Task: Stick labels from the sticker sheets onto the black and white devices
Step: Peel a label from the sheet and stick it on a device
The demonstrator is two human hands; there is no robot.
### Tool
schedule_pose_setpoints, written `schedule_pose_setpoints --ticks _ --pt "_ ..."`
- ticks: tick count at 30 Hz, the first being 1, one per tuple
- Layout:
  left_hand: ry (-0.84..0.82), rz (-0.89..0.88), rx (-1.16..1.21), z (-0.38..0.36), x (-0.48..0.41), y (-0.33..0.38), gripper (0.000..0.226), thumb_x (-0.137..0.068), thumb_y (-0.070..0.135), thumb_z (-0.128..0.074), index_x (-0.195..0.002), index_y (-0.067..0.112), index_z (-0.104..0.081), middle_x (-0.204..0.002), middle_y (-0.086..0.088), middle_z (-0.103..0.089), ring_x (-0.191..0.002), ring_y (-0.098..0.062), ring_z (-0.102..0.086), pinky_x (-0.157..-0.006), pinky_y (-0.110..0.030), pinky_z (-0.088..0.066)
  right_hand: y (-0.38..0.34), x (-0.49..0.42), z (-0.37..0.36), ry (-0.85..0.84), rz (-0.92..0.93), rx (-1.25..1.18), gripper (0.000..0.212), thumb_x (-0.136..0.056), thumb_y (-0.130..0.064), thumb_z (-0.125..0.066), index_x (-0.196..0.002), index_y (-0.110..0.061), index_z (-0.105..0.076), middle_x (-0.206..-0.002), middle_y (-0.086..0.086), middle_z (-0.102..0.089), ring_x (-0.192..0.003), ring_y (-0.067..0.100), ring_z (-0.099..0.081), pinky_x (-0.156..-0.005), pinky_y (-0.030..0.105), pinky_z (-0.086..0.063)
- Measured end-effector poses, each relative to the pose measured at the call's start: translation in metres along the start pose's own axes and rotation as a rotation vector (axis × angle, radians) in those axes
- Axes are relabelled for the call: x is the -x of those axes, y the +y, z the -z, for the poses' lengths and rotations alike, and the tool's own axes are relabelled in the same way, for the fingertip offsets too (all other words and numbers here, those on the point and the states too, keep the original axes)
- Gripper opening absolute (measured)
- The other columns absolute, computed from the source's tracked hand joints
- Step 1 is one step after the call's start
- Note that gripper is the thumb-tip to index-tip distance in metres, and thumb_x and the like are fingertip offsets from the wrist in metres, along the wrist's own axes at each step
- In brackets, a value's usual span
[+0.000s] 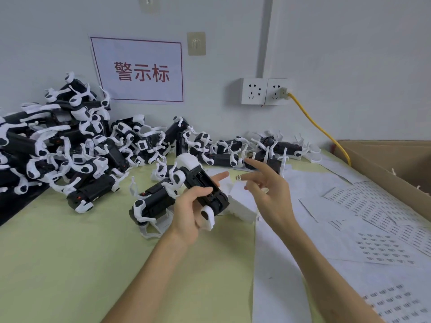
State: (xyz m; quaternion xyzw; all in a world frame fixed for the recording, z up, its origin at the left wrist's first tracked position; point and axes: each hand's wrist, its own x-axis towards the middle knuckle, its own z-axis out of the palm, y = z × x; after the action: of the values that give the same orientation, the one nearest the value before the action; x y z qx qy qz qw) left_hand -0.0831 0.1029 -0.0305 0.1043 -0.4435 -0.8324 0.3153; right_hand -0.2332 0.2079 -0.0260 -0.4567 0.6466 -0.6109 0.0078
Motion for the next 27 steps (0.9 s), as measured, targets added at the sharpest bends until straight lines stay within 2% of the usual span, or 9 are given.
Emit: schedule_pose_setpoints --ticks 4,8,12,15,20,25,27 --pt "-0.004 0.007 -0.069 -0.0025 0.0016 -0.0037 0.022 -0.070 0.018 -0.064 -0.085 0.012 -0.079 -0.128 -0.011 -0.071 -0.100 -0.033 -0.064 -0.075 -0.030 -0.059 0.0026 0.0001 -0.0015 -0.037 0.007 0.039 0.058 -0.090 0.005 -0.058 -0.133 -0.034 -0.064 -0.097 -0.017 -0.077 -0.093 0.007 -0.067 -0.080 0.017 -0.046" --pt "-0.031 -0.004 -0.121 -0.0039 0.0027 -0.0032 0.030 -0.060 0.030 -0.071 -0.085 0.017 -0.080 -0.130 -0.006 -0.071 -0.092 -0.025 -0.067 -0.091 -0.039 -0.047 0.0040 0.0003 -0.0019 -0.058 0.008 0.059 0.057 -0.090 0.002 -0.058 -0.133 -0.035 -0.064 -0.093 -0.021 -0.076 -0.090 0.010 -0.066 -0.080 0.021 -0.047" --pt "-0.041 0.007 -0.161 -0.0044 0.0028 -0.0037 0.030 -0.067 0.019 -0.067 -0.093 0.006 -0.071 -0.125 -0.003 -0.073 -0.095 -0.030 -0.064 -0.077 -0.030 -0.058 0.0049 0.0005 -0.0031 -0.101 0.037 0.103 0.055 -0.089 0.003 -0.057 -0.132 -0.031 -0.064 -0.089 -0.015 -0.077 -0.088 0.014 -0.068 -0.081 0.025 -0.048" --pt "-0.046 -0.012 -0.262 -0.0062 0.0037 -0.0044 0.026 -0.072 0.017 -0.060 -0.094 0.004 -0.066 -0.118 -0.002 -0.073 -0.095 -0.027 -0.061 -0.069 -0.028 -0.057 0.0059 0.0007 -0.0036 -0.113 0.046 0.123 0.053 -0.089 0.003 -0.057 -0.131 -0.028 -0.065 -0.082 -0.014 -0.076 -0.081 0.010 -0.068 -0.078 0.021 -0.048" --pt "-0.031 -0.010 -0.292 -0.0060 0.0031 -0.0058 0.026 -0.070 0.017 -0.061 -0.092 0.005 -0.066 -0.113 -0.005 -0.071 -0.093 -0.024 -0.061 -0.068 -0.027 -0.055 0.0053 0.0009 -0.0049 -0.137 0.038 0.162 0.049 -0.091 0.000 -0.056 -0.131 -0.028 -0.063 -0.080 -0.019 -0.073 -0.080 0.007 -0.065 -0.076 0.016 -0.046" --pt "-0.019 -0.009 -0.279 -0.0044 0.0020 -0.0080 0.016 -0.069 0.017 -0.061 -0.081 0.014 -0.072 -0.105 -0.003 -0.071 -0.090 -0.022 -0.062 -0.066 -0.026 -0.055 0.0048 0.0020 -0.0053 -0.146 0.024 0.167 0.050 -0.090 0.002 -0.055 -0.128 -0.030 -0.063 -0.081 -0.019 -0.073 -0.078 0.007 -0.063 -0.077 0.020 -0.048" --pt "-0.022 -0.008 -0.287 -0.0041 0.0018 -0.0078 0.018 -0.068 0.018 -0.062 -0.083 0.013 -0.072 -0.106 -0.004 -0.071 -0.091 -0.022 -0.061 -0.067 -0.026 -0.055 0.0051 0.0019 -0.0057 -0.147 0.012 0.165 0.050 -0.090 0.002 -0.054 -0.127 -0.030 -0.063 -0.083 -0.017 -0.074 -0.078 0.008 -0.063 -0.077 0.022 -0.049"
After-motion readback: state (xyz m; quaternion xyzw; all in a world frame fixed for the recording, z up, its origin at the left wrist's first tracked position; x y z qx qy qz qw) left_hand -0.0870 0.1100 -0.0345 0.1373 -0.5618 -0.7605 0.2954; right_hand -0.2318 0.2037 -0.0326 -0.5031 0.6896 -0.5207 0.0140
